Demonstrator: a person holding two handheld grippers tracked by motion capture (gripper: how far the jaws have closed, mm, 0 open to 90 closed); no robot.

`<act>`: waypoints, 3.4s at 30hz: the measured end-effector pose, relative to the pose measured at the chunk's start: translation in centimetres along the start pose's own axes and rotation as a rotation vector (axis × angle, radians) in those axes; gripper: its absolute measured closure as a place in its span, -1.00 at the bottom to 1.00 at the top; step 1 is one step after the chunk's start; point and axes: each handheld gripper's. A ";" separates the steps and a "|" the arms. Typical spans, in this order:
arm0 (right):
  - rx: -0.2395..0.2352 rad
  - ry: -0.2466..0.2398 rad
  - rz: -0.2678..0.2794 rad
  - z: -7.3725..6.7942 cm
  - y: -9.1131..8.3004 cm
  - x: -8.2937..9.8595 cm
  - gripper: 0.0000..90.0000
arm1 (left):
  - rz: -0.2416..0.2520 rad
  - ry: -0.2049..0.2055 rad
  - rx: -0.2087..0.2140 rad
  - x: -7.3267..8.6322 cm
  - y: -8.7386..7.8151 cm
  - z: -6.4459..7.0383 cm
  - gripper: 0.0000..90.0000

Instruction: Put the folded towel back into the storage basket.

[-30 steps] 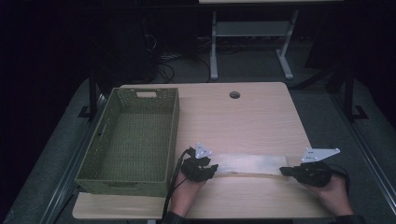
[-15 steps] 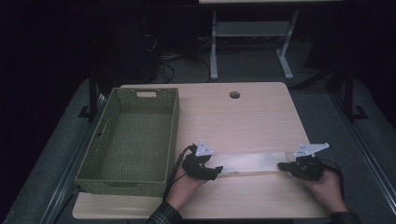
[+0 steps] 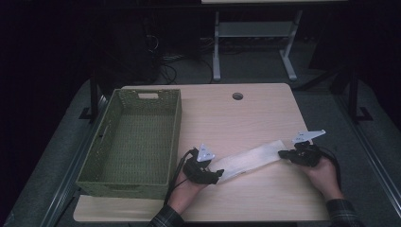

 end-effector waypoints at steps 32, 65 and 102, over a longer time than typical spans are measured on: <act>-0.068 -0.008 0.030 1.9 6.6 -8.3 0.72 | -0.007 0.017 0.037 -0.3 0.8 0.1 -0.10; -0.060 -0.020 0.090 -0.6 2.3 -3.3 -0.25 | -0.114 0.151 0.143 -1.8 3.0 1.8 0.99; -0.055 -0.038 0.089 -0.5 2.6 -3.2 -0.23 | -0.016 0.370 0.396 -6.6 5.6 3.4 -0.17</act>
Point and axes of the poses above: each handheld gripper's, and its own axes: y roughly forward along the jaws, x roughly out of its underside, z roughly to its right, and after that the axes turned 15 degrees about y, right-handed
